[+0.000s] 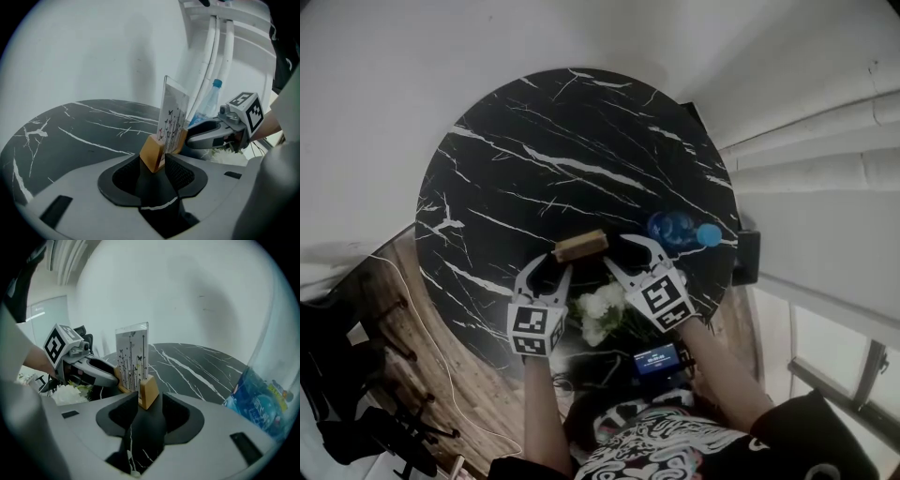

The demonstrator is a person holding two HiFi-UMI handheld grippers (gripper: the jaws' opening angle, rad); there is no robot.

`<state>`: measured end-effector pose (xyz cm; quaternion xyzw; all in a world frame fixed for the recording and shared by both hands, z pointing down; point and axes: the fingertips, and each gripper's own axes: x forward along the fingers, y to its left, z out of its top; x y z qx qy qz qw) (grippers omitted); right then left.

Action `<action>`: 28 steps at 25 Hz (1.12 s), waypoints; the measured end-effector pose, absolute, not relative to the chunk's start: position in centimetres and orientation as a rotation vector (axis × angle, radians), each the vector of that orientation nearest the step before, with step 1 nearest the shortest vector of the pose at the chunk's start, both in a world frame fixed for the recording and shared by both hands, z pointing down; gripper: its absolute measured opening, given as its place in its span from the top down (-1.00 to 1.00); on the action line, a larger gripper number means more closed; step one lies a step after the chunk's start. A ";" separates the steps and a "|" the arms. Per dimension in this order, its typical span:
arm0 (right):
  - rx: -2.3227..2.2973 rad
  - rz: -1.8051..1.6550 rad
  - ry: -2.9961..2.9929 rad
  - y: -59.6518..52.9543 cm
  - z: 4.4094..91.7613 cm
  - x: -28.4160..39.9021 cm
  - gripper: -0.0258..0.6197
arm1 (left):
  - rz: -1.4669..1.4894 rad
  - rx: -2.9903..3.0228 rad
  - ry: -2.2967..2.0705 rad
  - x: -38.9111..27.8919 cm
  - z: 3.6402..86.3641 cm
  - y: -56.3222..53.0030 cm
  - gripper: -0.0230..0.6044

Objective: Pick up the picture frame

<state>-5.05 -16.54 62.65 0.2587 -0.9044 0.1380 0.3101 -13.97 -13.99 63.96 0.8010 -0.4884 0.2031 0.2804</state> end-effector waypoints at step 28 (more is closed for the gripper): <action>0.623 0.435 -2.376 -17.0 64.2 -6.9 0.56 | 0.718 2.147 -1.313 -13.1 65.1 -14.5 0.41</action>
